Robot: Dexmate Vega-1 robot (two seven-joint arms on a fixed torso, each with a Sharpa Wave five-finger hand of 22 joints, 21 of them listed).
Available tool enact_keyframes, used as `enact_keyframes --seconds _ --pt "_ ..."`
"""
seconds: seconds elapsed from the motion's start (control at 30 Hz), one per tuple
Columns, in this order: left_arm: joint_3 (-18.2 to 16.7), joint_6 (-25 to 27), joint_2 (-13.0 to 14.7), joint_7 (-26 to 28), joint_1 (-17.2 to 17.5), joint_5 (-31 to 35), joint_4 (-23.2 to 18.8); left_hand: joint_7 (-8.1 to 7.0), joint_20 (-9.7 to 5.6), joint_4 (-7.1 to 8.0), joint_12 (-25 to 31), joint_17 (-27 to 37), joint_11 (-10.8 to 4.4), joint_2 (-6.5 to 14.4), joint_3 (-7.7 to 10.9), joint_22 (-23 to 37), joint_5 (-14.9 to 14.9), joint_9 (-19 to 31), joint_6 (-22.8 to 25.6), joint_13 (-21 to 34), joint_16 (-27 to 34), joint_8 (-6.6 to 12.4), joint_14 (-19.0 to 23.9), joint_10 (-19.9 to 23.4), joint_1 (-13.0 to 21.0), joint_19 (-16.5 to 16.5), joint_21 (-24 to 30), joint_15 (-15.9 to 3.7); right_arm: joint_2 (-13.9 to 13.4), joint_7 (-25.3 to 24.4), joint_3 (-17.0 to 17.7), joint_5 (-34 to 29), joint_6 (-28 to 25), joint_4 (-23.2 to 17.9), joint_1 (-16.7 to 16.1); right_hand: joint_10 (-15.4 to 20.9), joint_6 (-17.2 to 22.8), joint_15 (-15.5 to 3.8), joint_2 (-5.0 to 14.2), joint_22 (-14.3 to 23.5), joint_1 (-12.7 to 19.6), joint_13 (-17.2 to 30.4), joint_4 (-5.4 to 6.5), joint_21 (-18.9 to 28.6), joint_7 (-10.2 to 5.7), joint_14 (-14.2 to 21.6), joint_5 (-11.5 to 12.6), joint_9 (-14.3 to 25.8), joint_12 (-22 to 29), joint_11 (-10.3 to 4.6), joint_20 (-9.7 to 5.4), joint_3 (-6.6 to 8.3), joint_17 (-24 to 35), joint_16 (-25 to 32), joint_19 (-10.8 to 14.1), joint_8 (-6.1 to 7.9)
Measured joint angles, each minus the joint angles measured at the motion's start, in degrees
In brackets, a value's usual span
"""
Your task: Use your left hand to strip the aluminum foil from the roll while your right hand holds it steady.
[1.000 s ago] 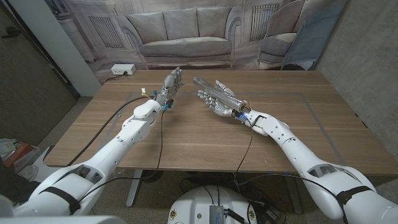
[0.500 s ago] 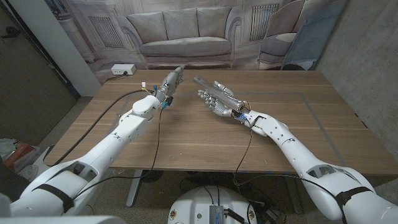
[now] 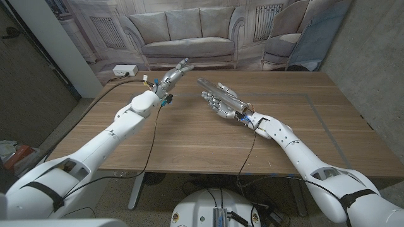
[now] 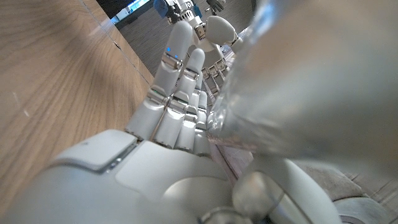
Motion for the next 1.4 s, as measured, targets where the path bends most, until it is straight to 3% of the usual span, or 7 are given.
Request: enact_keyframes --seconds 0.13,0.3,0.4,0.6,1.07,1.2,1.4 --pt "0.7 -0.2 1.6 0.1 -0.6 3.0 -1.2 -0.02 0.2 -1.51 0.0 0.2 -0.22 0.9 1.25 0.0 0.3 0.3 -1.7 0.1 0.0 0.0 -0.1 0.2 5.3 -0.2 -0.4 0.1 0.1 -0.3 0.1 0.1 -0.1 0.1 0.0 0.0 0.0 0.09 0.0 0.0 0.0 0.0 0.0 0.0 0.0 0.1 0.0 -0.1 0.0 0.0 -0.1 0.0 0.0 0.0 0.1 -0.16" --pt "1.8 0.9 3.5 0.4 -1.4 6.3 -3.3 -0.13 0.18 -2.1 0.0 0.1 -1.29 4.4 4.56 0.0 -0.8 0.8 -2.2 0.3 0.0 0.49 -0.1 0.0 15.6 -0.2 -0.7 0.69 0.1 -0.6 0.2 0.2 -0.2 0.2 0.0 0.0 0.0 0.09 0.24 0.0 -0.3 0.0 0.25 0.0 0.0 0.1 0.0 -0.3 0.0 0.0 -0.21 0.25 0.0 0.0 0.0 -0.16" --pt "2.5 0.9 4.6 0.4 -1.9 6.3 -4.8 -0.13 -0.37 -2.29 0.0 0.1 -2.08 5.5 5.35 0.0 -1.2 0.8 -2.2 0.3 0.0 0.71 -0.1 0.0 18.2 -0.1 -0.7 0.06 0.1 -0.6 0.2 0.2 -0.2 0.2 0.0 0.0 0.0 0.1 0.24 0.0 -0.2 0.0 0.25 0.0 0.0 0.1 0.0 -0.3 0.0 0.0 -0.21 0.25 0.0 0.0 0.0 -0.16" --pt "3.9 5.9 6.3 1.4 -2.9 14.3 -7.8 -0.14 -1.05 -2.27 0.4 0.1 -2.67 6.4 6.91 0.0 -1.7 1.3 -0.1 0.2 0.3 2.14 0.0 0.0 24.1 0.7 -0.7 -0.47 0.3 -0.6 0.3 0.2 -0.2 0.5 0.2 0.0 0.3 0.18 0.47 0.0 -0.5 0.0 0.25 0.0 0.32 0.2 0.0 -0.6 0.0 0.0 -0.21 0.24 0.0 0.0 -0.1 -0.55" --pt "8.1 13.3 8.9 -1.2 -6.9 25.7 -14.2 -0.06 -1.31 -1.76 0.8 -0.2 -3.82 4.7 6.4 -0.2 -2.5 1.9 5.2 0.1 0.3 4.09 0.1 0.1 28.5 1.6 -1.3 -1.4 0.4 -0.2 0.3 0.2 0.3 0.9 0.4 0.0 0.3 0.2 0.7 0.0 -0.7 0.0 0.25 0.0 0.32 0.2 0.0 -1.1 0.0 0.0 -0.19 0.24 0.0 0.0 -0.1 -0.99" --pt "9.3 14.7 9.2 -2.3 -8.0 28.3 -15.6 -0.05 -2.09 -1.46 1.5 -0.2 -3.91 2.8 5.24 -0.2 -2.8 2.3 10.1 0.1 0.3 6.23 -0.1 0.0 29.6 2.7 -1.3 -2.0 0.4 0.0 0.4 0.2 0.4 0.9 0.4 0.0 0.3 0.28 0.7 0.0 -0.7 0.0 0.25 0.0 0.32 0.3 0.0 -1.1 0.0 0.0 -0.19 0.24 0.0 0.0 -0.1 -0.99" --pt "10.5 16.6 9.5 -3.7 -9.3 31.9 -17.5 -0.02 -2.1 -0.94 1.9 -0.2 -4.56 2.1 4.4 -0.2 -2.8 2.8 17.1 0.1 0.3 9.02 -0.1 1.4 30.3 3.3 -1.3 -2.61 0.4 0.0 0.6 0.4 0.5 0.8 0.1 0.0 0.3 0.29 0.7 0.0 -0.7 0.0 0.25 0.0 0.32 0.3 0.0 -1.4 0.0 0.0 -0.19 0.24 0.0 0.0 -0.1 -0.99"
